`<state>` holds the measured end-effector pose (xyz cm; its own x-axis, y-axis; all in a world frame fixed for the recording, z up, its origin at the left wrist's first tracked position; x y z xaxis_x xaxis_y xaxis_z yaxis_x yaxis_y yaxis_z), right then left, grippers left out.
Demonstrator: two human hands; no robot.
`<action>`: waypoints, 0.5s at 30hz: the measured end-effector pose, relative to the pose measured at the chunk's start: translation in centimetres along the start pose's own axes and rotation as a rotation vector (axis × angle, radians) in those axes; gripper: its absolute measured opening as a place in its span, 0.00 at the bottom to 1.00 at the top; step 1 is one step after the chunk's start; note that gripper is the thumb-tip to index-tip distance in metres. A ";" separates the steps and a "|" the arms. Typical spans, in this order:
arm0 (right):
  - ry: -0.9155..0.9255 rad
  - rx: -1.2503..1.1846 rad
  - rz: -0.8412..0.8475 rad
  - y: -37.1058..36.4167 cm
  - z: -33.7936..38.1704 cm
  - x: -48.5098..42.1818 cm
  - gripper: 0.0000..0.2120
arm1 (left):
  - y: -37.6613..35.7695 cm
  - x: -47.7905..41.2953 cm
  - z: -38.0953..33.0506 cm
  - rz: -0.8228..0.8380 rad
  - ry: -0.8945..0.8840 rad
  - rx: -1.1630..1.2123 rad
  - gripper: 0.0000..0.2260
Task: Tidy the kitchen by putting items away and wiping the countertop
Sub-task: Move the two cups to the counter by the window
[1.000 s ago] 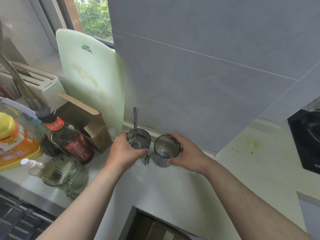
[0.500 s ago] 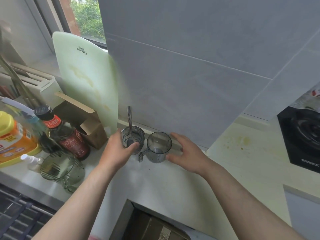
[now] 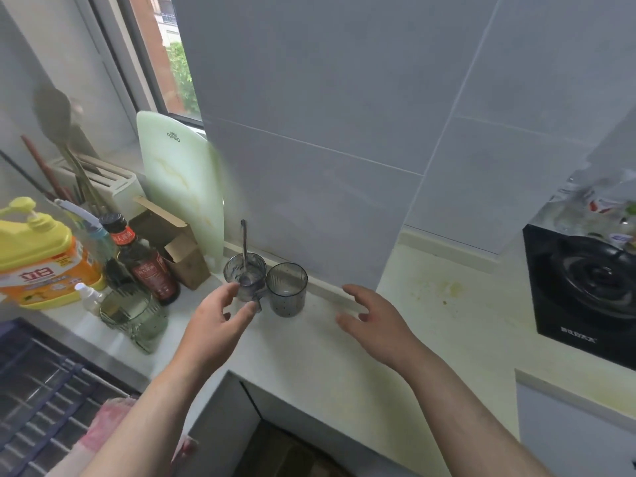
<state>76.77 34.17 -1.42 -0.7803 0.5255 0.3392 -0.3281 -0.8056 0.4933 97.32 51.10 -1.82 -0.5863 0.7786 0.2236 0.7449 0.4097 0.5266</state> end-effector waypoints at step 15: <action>0.104 -0.146 0.087 5.3 -2.2 9.4 0.23 | -5.0 11.6 -6.3 -0.088 -0.004 0.022 0.21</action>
<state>66.51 34.28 2.64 -0.8574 0.4274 0.2868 -0.3253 -0.8818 0.3416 84.82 55.10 3.34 -0.6486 0.7411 0.1736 0.6972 0.4871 0.5259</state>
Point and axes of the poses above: each hand's wrist, its own x-axis away from the middle knuckle, its own y-axis out of the back of the hand, z = x × y, the point moved 6 cm from there along -x, towards the middle knuckle, and after that the axes turned 14 degrees about z, right-handed, at the moved point
